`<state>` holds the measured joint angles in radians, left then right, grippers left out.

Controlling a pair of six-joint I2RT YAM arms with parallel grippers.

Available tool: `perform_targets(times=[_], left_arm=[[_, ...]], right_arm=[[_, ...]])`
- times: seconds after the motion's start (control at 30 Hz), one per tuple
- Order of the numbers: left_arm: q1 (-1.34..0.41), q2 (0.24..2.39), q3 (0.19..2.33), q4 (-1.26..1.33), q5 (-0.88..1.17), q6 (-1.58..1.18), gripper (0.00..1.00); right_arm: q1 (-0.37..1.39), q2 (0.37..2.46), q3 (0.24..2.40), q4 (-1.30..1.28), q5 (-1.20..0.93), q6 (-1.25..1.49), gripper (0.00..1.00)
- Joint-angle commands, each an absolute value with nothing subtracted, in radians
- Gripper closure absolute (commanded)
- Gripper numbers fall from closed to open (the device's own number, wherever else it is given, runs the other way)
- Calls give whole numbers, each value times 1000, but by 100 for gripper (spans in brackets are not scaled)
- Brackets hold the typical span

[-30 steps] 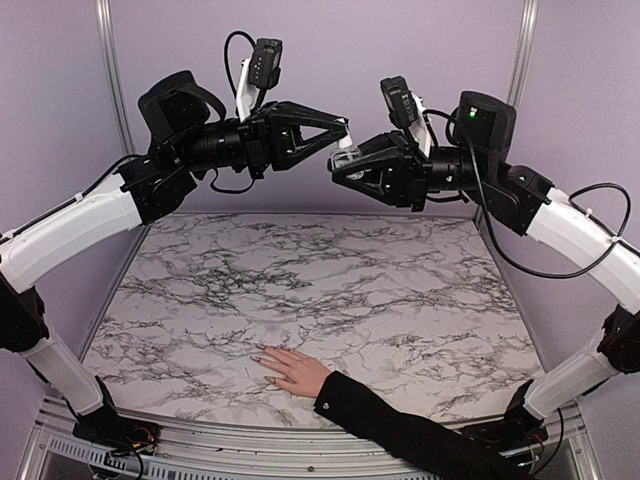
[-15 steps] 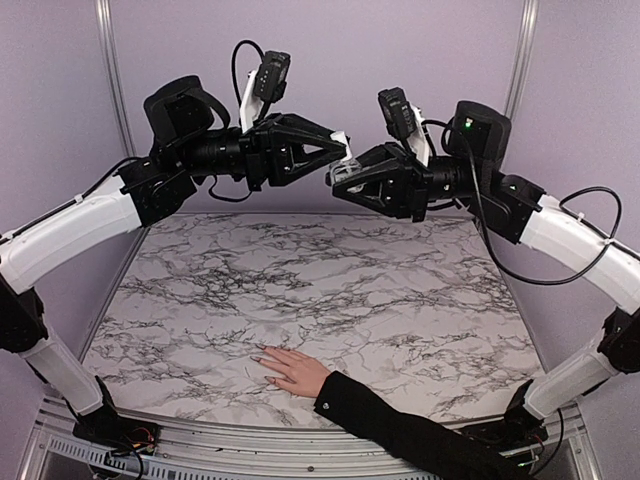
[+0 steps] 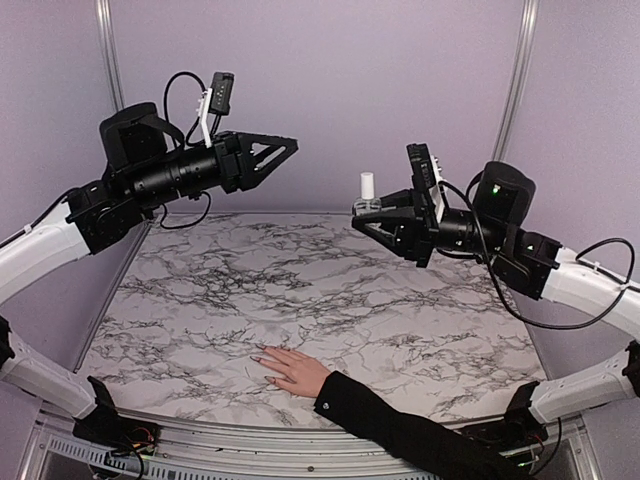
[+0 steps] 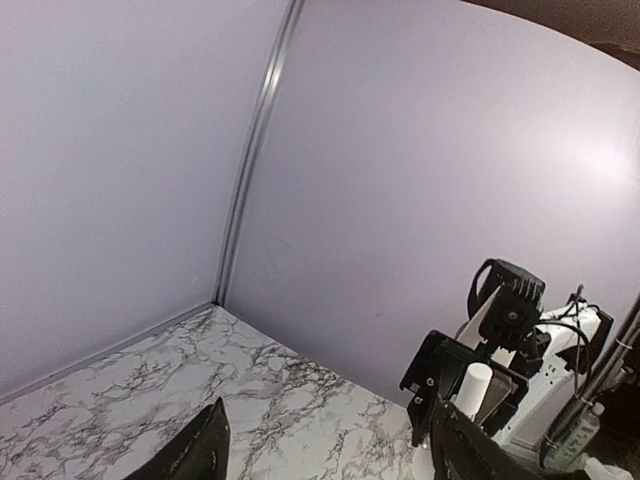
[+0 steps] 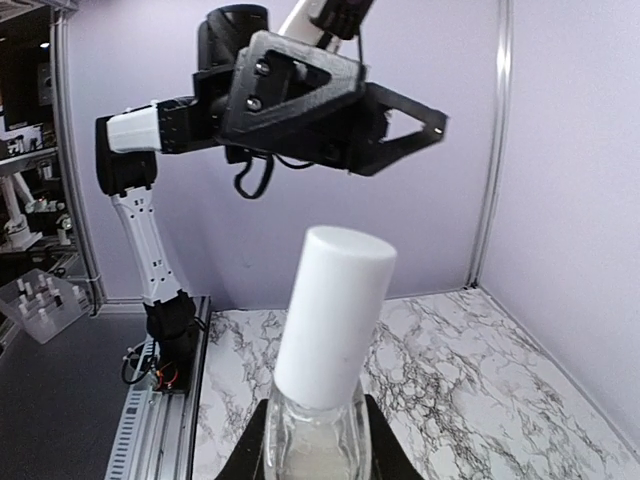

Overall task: Paint the nails
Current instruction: Screw the nail polish bottle.

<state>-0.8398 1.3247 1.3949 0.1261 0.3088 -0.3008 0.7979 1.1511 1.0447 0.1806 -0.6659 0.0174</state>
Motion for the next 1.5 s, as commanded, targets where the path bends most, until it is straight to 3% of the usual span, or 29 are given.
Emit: perform_targets(times=[0.0, 0.2, 0.37, 0.53, 0.77, 1.2, 1.47], left_arm=[[-844, 1205, 1275, 107, 28, -413, 30], [-968, 1179, 1185, 66, -121, -412, 31], [-1064, 1306, 1248, 32, -206, -457, 38], [-1098, 1421, 1296, 140, -182, -478, 44], [-1106, 1458, 1305, 187, -157, -469, 43], [-1106, 1557, 1415, 170, -119, -465, 45], [-1106, 1614, 1462, 144, -144, -492, 52]], right_arm=[[827, 1125, 936, 354, -440, 58, 100], [916, 1140, 906, 285, -144, 5, 100], [948, 1111, 854, 280, 76, -35, 100], [948, 1107, 828, 279, 122, -126, 100], [957, 1148, 825, 294, 137, -132, 100], [991, 1191, 840, 295, 227, -152, 100], [995, 1166, 849, 250, 240, -134, 100]])
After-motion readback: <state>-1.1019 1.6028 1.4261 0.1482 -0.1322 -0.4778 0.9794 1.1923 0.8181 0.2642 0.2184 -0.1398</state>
